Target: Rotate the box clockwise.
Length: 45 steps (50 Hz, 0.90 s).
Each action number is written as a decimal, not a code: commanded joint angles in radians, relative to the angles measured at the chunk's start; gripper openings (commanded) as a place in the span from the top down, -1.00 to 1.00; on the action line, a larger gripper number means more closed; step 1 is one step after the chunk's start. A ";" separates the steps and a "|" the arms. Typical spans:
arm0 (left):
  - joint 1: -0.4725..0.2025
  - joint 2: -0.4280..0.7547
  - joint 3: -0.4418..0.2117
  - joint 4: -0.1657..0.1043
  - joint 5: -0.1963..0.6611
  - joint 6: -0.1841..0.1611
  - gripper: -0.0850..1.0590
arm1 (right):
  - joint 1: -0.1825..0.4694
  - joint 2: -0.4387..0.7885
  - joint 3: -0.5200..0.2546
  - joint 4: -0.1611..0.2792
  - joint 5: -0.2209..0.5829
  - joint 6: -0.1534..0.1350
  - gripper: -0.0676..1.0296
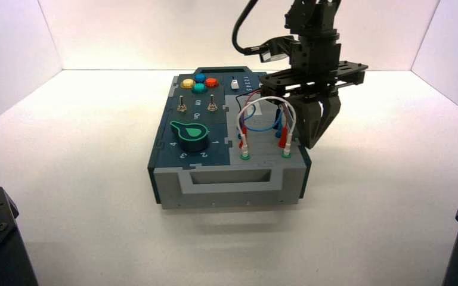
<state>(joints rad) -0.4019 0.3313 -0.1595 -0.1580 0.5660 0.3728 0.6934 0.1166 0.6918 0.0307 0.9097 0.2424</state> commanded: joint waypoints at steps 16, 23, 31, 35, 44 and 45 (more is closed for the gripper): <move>0.015 -0.066 -0.015 0.002 -0.002 0.005 0.91 | 0.084 -0.034 -0.048 0.035 0.005 -0.003 0.91; 0.020 -0.097 0.012 0.005 0.002 0.005 0.91 | 0.066 -0.032 -0.048 -0.028 -0.014 0.003 0.91; 0.040 -0.146 0.071 0.005 0.000 0.005 0.91 | -0.028 -0.028 -0.060 -0.081 -0.048 0.011 0.91; 0.051 -0.175 0.107 0.005 -0.002 0.005 0.91 | -0.097 -0.031 -0.061 -0.098 -0.074 0.009 0.91; 0.067 -0.258 0.201 0.005 -0.009 0.005 0.91 | -0.190 -0.058 -0.083 -0.124 -0.115 0.008 0.91; 0.071 -0.273 0.213 0.005 -0.008 0.005 0.91 | -0.193 -0.066 -0.086 -0.127 -0.117 0.006 0.91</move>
<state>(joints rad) -0.3405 0.1519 0.0291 -0.1534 0.5691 0.3728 0.5262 0.1104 0.6397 -0.0813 0.8084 0.2500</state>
